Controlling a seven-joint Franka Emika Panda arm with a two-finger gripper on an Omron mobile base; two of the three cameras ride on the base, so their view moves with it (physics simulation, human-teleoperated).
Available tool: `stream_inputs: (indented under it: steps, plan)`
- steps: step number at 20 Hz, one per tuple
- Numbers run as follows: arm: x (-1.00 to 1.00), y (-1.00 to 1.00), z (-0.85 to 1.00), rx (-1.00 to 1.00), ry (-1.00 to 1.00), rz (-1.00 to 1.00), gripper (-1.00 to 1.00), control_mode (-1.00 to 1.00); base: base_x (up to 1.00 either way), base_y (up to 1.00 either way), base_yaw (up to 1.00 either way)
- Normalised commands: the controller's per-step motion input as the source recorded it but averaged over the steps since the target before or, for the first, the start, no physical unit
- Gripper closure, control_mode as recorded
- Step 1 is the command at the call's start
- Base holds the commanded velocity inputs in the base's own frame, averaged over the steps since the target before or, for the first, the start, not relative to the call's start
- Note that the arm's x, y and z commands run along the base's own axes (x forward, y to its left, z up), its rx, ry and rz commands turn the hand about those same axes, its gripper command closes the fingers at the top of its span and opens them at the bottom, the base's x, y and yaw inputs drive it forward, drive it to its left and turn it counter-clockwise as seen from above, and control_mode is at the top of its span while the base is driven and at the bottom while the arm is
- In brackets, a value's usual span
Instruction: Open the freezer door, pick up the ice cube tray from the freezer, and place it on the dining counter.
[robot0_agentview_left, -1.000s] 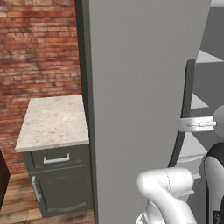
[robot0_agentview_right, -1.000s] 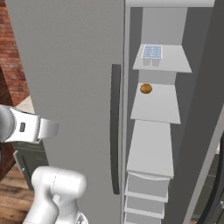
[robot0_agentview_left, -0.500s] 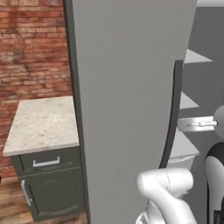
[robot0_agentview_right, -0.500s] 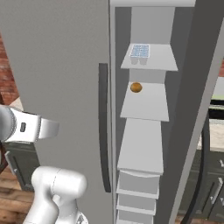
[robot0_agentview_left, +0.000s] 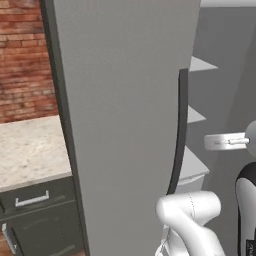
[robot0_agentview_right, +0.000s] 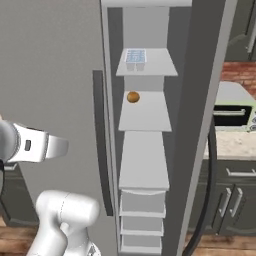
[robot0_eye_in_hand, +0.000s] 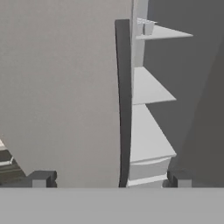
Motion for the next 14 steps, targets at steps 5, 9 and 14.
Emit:
stream_inputs:
  steps: [5,9,14]
  plan:
    - [0.00,0.00,0.00,0.00,0.00,0.00,-1.00,1.00,0.05,-0.21,-0.25]
    - [0.00,0.00,0.00,0.00,0.00,0.00,-1.00,1.00,0.17,-0.29,-0.14]
    - [0.00,0.00,0.00,0.00,0.00,0.00,-1.00,1.00,0.12,-0.38,-0.11]
